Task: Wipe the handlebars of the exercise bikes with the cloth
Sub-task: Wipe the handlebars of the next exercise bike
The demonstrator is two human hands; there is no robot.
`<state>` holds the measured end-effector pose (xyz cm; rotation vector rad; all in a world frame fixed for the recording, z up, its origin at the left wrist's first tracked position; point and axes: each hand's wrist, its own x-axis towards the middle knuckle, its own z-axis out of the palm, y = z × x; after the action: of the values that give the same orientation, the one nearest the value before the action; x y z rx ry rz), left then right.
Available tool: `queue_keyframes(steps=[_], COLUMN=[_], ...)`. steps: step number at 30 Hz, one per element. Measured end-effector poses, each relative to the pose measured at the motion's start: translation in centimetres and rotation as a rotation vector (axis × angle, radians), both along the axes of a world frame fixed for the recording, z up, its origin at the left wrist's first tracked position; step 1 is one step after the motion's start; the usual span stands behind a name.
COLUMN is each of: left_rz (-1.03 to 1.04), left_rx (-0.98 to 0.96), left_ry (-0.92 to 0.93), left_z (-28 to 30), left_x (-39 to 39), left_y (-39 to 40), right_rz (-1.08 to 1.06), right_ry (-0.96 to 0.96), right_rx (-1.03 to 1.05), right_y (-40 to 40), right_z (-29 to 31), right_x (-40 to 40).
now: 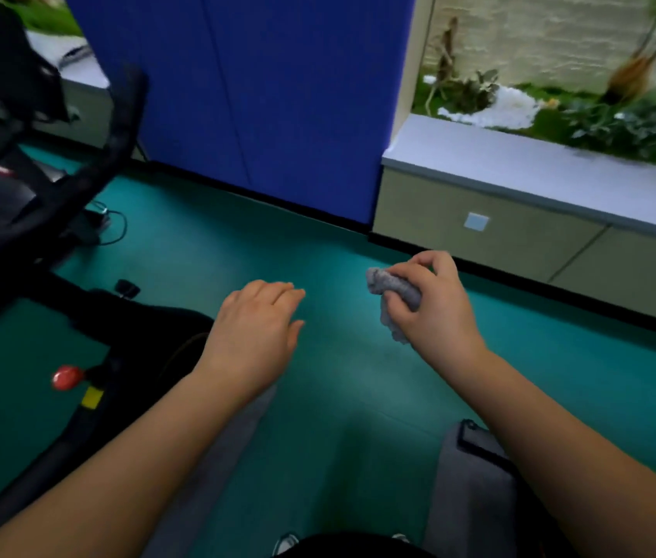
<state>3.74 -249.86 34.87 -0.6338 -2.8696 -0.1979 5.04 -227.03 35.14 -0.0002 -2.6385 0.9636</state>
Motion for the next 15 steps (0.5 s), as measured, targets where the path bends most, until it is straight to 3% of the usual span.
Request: queue_keyframes(steps=[15], left_rz=[0.362], left_rx=[0.076], left_ry=[0.054], left_z=[2.7], left_x=[2.8], left_y=[-19.9], right_rz=[0.302], right_ry=[0.03], right_rx=[-0.098], right_y=[-21.3], right_z=[2.9], right_x=[-4.5])
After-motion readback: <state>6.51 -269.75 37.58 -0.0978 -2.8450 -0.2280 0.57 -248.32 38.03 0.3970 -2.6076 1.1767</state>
